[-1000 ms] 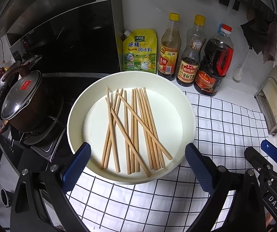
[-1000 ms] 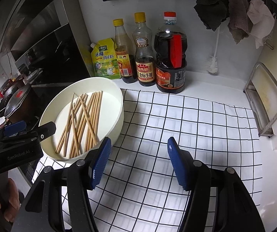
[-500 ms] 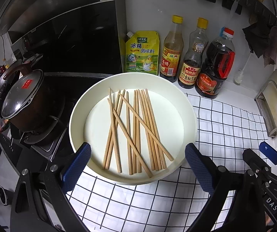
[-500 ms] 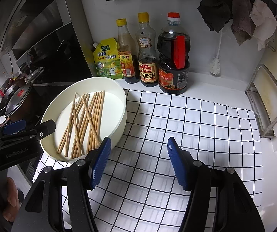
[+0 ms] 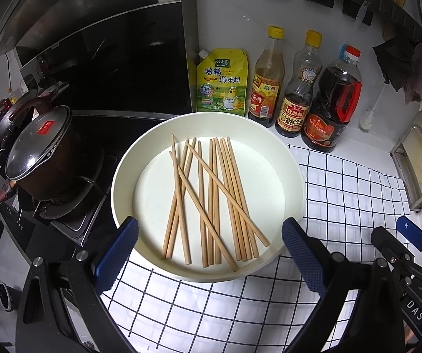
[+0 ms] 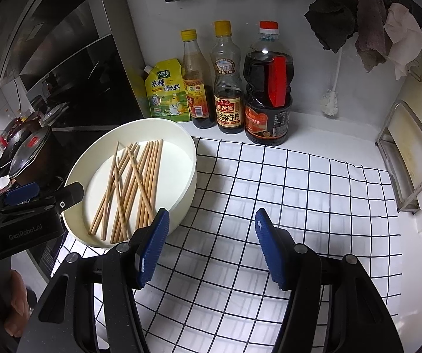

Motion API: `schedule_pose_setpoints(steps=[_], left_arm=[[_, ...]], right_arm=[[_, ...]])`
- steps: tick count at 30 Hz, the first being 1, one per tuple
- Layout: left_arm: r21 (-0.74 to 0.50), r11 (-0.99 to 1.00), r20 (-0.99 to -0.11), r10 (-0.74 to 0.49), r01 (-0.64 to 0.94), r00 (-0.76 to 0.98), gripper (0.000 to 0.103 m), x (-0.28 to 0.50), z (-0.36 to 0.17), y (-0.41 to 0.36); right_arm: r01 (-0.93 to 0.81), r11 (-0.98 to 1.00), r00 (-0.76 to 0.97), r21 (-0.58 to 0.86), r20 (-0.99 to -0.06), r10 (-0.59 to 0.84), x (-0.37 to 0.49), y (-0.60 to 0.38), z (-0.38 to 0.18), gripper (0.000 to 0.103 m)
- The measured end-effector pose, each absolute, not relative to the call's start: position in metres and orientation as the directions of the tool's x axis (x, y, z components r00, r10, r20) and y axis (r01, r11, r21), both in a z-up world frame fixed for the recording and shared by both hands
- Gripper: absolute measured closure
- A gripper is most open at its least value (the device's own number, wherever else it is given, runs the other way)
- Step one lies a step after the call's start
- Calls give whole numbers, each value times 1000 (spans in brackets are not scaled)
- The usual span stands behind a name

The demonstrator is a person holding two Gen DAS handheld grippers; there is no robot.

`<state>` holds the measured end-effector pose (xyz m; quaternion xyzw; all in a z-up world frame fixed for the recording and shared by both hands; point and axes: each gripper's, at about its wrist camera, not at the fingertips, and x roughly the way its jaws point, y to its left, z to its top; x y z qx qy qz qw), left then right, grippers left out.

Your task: Organize utensils

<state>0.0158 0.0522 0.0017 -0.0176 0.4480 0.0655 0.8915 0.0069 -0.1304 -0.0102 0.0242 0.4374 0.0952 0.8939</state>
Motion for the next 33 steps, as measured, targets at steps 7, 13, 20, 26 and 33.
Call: schedule_pose_setpoints(steps=[7,13,20,26,33], left_arm=[[30,990,-800,107,-138,590,7,15,2,55],[34,988,-795,117,-149,595,7,12,5,60],[36,987,-793,125,-160,597,7,10,6,64],[33,986,-793,126,-165,595,7,8,6,67],[37,988,-785,123,-153,607,7,5,6,66]], right_arm=[[-150,981,600,126,-776,192,7,-129,-9,45],[-160,979,602,126,-774,198,7,-122,-7,45],[-172,977,601,126,-772,205,7,-118,-7,45],[-181,976,598,124,-773,209,7,-116,-8,45],[-185,975,597,124,-774,211,5,-114,-7,45]])
